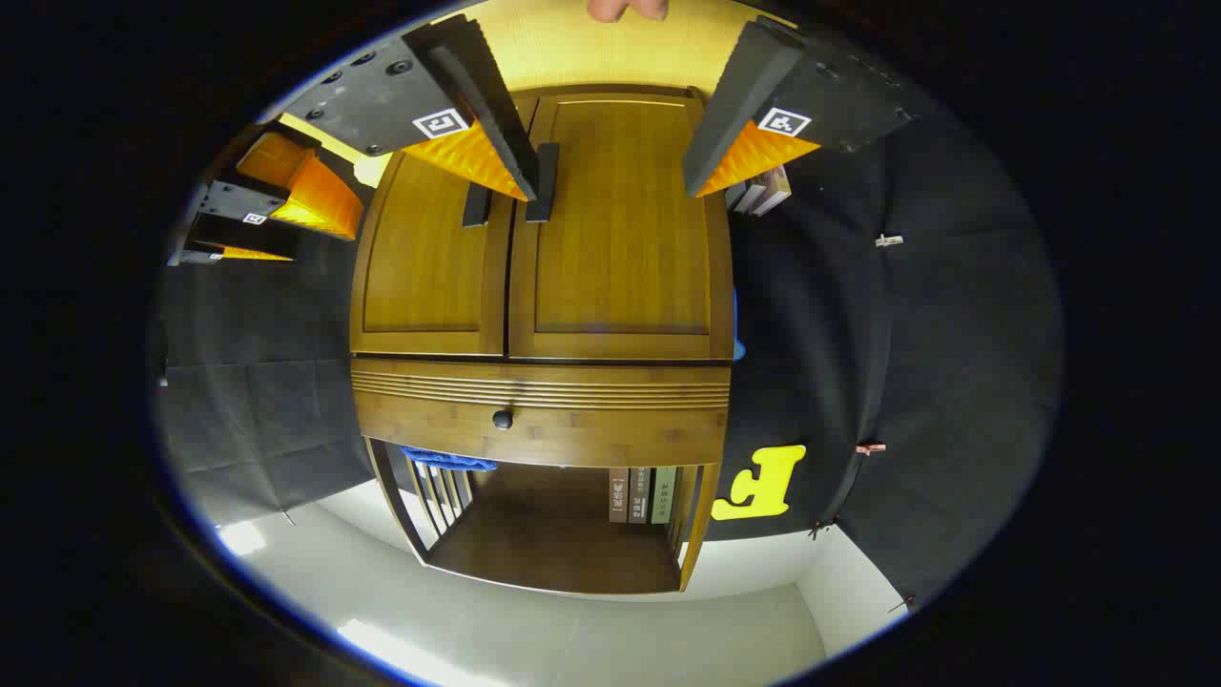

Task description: Open the right door of the double-door shoe cabinet with the right hand, and open the left door with the left hand.

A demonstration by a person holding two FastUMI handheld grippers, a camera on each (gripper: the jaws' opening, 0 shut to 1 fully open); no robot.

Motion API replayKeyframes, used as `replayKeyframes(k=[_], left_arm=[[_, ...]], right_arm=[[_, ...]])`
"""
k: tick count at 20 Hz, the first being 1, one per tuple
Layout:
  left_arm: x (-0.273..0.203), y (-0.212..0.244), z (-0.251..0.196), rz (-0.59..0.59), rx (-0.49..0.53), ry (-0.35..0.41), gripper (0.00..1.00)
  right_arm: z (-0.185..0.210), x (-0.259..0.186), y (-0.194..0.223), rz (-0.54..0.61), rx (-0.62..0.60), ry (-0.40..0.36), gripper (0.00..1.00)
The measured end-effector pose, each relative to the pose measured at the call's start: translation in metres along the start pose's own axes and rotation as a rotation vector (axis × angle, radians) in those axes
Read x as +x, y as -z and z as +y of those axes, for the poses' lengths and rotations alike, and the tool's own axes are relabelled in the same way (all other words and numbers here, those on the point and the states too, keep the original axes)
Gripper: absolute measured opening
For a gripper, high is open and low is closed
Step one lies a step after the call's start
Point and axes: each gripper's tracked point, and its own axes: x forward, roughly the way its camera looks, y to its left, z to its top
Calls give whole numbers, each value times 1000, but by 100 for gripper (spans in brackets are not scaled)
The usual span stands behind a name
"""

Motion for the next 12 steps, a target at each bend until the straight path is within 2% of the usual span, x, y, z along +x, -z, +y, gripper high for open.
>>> replayKeyframes(k=[3,4,7,8,12], left_arm=[[0,0,2,2,3,7,94],[0,1,3,4,5,9,94],[0,1,6,5,8,10,94],[0,3,6,7,6,11,94],[3,4,5,12,5,23,94]], right_arm=[[5,-2,1,0,-4,0,95],[6,-3,1,1,-6,1,98],[10,-2,2,3,-7,-2,95],[11,-1,3,7,-9,-3,100],[13,2,5,13,-9,-2,98]])
